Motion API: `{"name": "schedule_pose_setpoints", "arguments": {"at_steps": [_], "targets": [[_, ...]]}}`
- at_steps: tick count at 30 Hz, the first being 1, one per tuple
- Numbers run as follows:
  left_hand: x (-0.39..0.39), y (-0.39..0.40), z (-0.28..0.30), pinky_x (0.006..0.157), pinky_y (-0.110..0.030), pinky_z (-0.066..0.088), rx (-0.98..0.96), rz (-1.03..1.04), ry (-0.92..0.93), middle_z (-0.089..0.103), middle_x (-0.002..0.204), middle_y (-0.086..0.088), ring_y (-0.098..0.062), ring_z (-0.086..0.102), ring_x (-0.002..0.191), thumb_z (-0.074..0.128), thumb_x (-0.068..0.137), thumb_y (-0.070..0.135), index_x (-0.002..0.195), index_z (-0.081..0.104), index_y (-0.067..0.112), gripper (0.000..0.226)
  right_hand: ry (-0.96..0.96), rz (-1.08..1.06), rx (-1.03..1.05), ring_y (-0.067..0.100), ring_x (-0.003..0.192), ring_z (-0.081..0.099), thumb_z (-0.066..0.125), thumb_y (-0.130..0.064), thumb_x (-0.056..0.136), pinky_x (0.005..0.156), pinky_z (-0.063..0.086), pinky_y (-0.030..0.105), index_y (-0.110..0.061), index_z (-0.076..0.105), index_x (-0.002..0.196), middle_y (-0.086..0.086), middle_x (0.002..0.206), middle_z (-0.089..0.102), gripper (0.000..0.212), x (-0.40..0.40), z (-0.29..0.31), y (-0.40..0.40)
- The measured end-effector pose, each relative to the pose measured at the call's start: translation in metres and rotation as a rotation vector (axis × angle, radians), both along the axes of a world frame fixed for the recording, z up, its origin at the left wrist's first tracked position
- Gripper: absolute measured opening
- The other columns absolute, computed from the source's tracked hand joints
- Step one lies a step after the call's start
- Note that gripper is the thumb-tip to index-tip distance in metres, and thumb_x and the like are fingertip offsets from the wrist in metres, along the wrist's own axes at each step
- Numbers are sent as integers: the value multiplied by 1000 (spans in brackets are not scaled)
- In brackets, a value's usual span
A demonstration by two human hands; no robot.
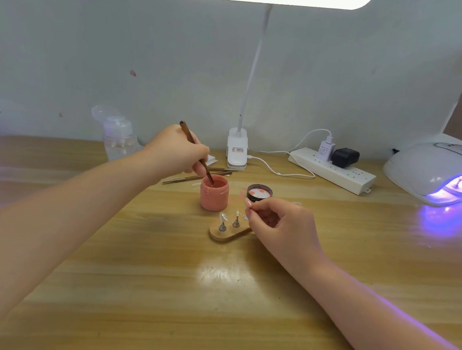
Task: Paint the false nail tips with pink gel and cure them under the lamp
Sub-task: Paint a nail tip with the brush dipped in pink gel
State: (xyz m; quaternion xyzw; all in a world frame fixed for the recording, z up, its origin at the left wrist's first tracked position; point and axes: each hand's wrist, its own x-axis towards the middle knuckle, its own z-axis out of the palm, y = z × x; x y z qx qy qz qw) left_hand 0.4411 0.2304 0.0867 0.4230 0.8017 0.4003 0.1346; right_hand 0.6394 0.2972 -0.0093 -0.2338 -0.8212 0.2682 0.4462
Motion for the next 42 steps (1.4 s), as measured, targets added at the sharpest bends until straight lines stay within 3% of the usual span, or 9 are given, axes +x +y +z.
{"name": "schedule_pose_setpoints", "arguments": {"at_steps": [10,16,21,26,30,33,35,39,42], "targets": [[-18,-26,4,38,-12,37,323,154,-558,62,46,0,-5,45,34,52,92,14,77,63,7,20,-3,-2,-21,3,61,60,74,-9,80,60,46,12,-15,76,79,-10,64,68,6,0,-1,0],[-15,-43,-2,41,-12,44,408,99,-844,68,56,0,-4,52,38,48,98,18,83,64,6,25,3,-8,-23,1,59,58,74,-8,79,58,43,9,-16,75,76,-14,61,64,9,0,-1,0],[-4,-56,-7,49,-17,53,488,-7,-959,73,69,-4,-7,66,52,60,93,22,82,70,7,21,7,-8,-47,3,61,60,74,-10,80,59,45,13,-17,74,76,-13,63,66,8,1,0,0],[21,-64,-21,53,-21,55,565,-157,-804,74,74,-9,-15,70,61,70,69,25,72,77,13,14,35,6,-88,4,62,60,73,-12,82,60,47,17,-16,74,80,-6,66,68,5,2,2,-1],[40,-72,-42,61,-23,55,649,-252,-400,73,73,-9,-18,69,66,63,88,7,82,73,15,13,43,17,-81,-2,63,60,72,-13,83,60,45,10,-17,74,83,-12,68,67,4,3,3,-2],[54,-77,-55,66,-15,52,646,-316,-185,73,78,3,-8,69,71,59,87,11,86,70,21,14,45,14,-64,2,64,60,72,-14,84,60,46,13,-15,74,82,-8,68,68,3,3,3,-3],[60,-80,-61,69,-15,53,619,-344,-124,73,85,8,-7,71,78,59,86,14,93,68,23,14,54,19,-54,-1,64,60,72,-12,84,60,44,10,-15,74,83,-7,69,69,3,4,3,-3],[64,-81,-70,78,-33,58,562,-354,-2,73,88,3,-16,72,86,62,87,22,96,67,27,12,50,28,-34,-2,65,61,72,-13,84,62,43,7,-15,75,86,-7,71,70,4,4,4,-3],[65,-81,-73,79,-32,58,549,-364,9,74,87,5,-14,72,86,62,86,18,96,69,24,14,50,22,-28,-3,66,61,73,-11,83,62,43,8,-16,75,87,-8,71,69,6,5,3,-3]]}}
